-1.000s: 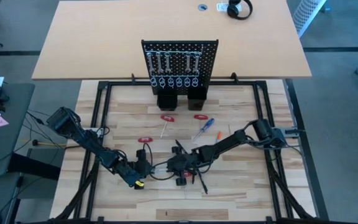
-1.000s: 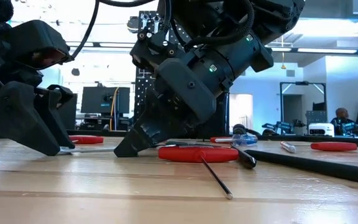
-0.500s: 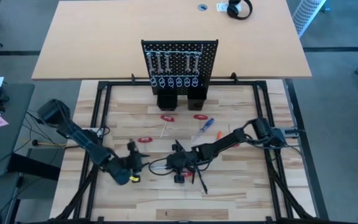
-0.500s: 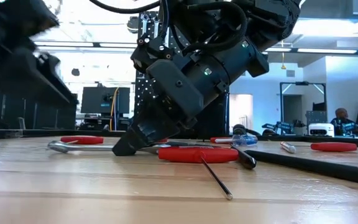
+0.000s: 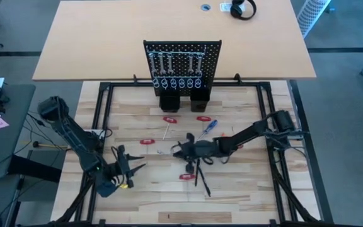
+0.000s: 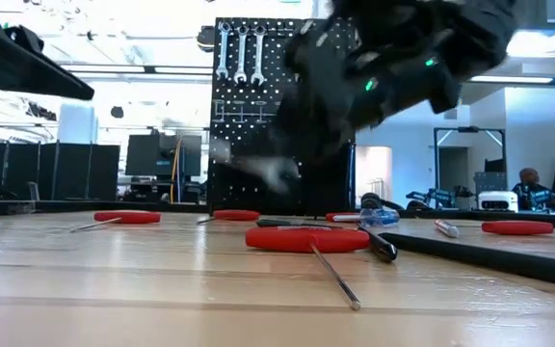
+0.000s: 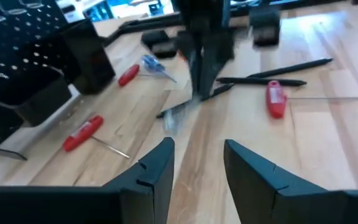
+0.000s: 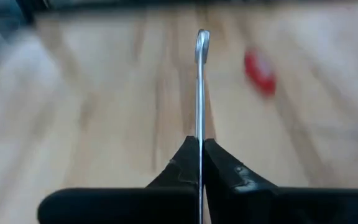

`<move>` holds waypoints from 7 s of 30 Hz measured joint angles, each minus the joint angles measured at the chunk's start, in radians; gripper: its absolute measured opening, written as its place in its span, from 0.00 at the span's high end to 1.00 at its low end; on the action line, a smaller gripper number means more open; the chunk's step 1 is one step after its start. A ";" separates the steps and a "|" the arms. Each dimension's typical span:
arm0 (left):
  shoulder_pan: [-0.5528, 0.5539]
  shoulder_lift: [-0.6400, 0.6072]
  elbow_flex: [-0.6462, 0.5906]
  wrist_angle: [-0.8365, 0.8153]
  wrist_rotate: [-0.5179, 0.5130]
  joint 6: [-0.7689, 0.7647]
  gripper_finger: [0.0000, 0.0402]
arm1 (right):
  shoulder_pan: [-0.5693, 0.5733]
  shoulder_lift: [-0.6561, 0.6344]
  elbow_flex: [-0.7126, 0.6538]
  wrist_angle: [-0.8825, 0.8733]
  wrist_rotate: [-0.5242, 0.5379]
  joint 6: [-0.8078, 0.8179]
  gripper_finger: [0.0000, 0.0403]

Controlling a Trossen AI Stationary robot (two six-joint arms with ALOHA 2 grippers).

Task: Hang tools onto peg board
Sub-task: Hang the wrench on the peg board

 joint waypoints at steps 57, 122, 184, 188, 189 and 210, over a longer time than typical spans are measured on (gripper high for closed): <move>0.782 0.265 0.197 1.381 1.180 0.934 0.58 | -0.037 -0.317 -0.321 0.835 -0.095 -0.270 0.96; 0.841 0.118 0.278 0.965 1.031 0.654 1.00 | -0.057 -0.368 -0.141 0.181 -0.085 -0.270 0.57; 0.868 0.179 0.288 0.943 1.183 0.663 0.98 | -0.043 -0.390 -0.141 0.260 -0.050 -0.196 0.91; 0.884 0.144 0.287 0.875 1.181 0.601 0.99 | -0.041 -0.449 -0.141 0.125 0.001 -0.200 0.81; 0.892 0.129 0.287 0.858 1.184 0.592 0.99 | -0.041 -0.484 -0.141 0.074 0.021 -0.207 0.78; 1.431 0.069 0.414 0.737 1.541 0.109 1.00 | 0.080 -0.825 -0.141 -0.446 0.206 -0.234 0.60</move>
